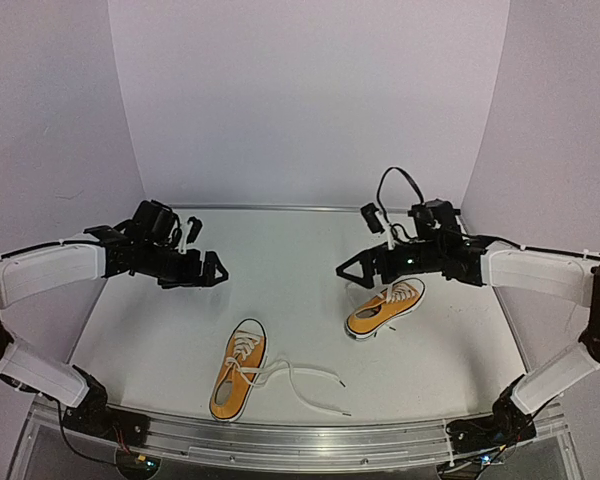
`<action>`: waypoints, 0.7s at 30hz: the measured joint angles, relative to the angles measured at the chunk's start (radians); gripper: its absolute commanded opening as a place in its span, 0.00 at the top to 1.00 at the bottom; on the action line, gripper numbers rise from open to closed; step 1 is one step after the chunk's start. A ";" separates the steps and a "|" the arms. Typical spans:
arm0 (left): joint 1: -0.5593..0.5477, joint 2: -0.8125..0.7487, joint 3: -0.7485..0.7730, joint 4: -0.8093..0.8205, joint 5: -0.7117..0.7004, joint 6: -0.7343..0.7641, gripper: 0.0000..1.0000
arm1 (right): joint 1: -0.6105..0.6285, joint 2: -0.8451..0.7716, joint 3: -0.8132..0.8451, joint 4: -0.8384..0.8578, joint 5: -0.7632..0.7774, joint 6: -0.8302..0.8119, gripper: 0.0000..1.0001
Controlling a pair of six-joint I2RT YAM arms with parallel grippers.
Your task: Tie the shoes
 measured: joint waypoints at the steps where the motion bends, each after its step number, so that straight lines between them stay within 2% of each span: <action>1: 0.000 -0.023 -0.014 -0.004 0.007 -0.013 0.00 | 0.048 -0.001 0.011 -0.021 0.020 -0.006 0.02; 5: -0.002 -0.096 -0.049 -0.021 0.021 -0.051 0.00 | 0.254 0.024 0.049 -0.096 0.124 -0.013 0.02; 11: -0.005 -0.119 -0.056 -0.051 0.021 -0.078 0.00 | 0.505 0.248 0.139 -0.185 0.277 0.008 0.02; 16: -0.008 -0.119 -0.075 -0.056 0.023 -0.092 0.00 | 0.618 0.404 0.173 -0.255 0.361 0.031 0.02; 21: -0.008 -0.134 -0.093 -0.052 0.032 -0.093 0.00 | 0.633 0.459 0.219 -0.319 0.453 0.046 0.02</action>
